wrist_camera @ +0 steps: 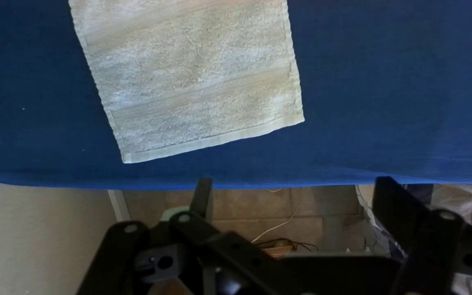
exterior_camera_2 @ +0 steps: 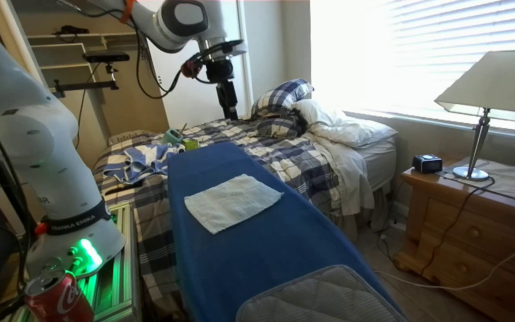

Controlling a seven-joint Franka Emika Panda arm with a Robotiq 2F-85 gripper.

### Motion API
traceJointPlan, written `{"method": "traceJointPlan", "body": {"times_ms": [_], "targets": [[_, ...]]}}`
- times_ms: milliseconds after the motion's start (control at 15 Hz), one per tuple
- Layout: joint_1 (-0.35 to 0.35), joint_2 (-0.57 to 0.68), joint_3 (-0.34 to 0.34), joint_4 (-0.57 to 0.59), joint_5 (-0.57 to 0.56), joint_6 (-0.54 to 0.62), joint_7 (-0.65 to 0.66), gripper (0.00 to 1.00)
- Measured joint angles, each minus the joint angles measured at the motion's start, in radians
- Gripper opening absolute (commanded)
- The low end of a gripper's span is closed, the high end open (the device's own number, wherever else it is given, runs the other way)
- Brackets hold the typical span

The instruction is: Fold the towel into a triangle twice.

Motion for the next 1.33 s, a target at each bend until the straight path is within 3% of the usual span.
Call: {"method": "traceJointPlan", "body": {"times_ms": [533, 1000, 1333], "targets": [[0.004, 0.161, 0.027, -0.077, 0.011, 0.240, 0.256, 1.00], [0.004, 0.177, 0.026, -0.081, 0.005, 0.261, 0.276, 1.00], [0.003, 0.234, 0.021, -0.116, 0.003, 0.387, 0.303, 1.00]]}}
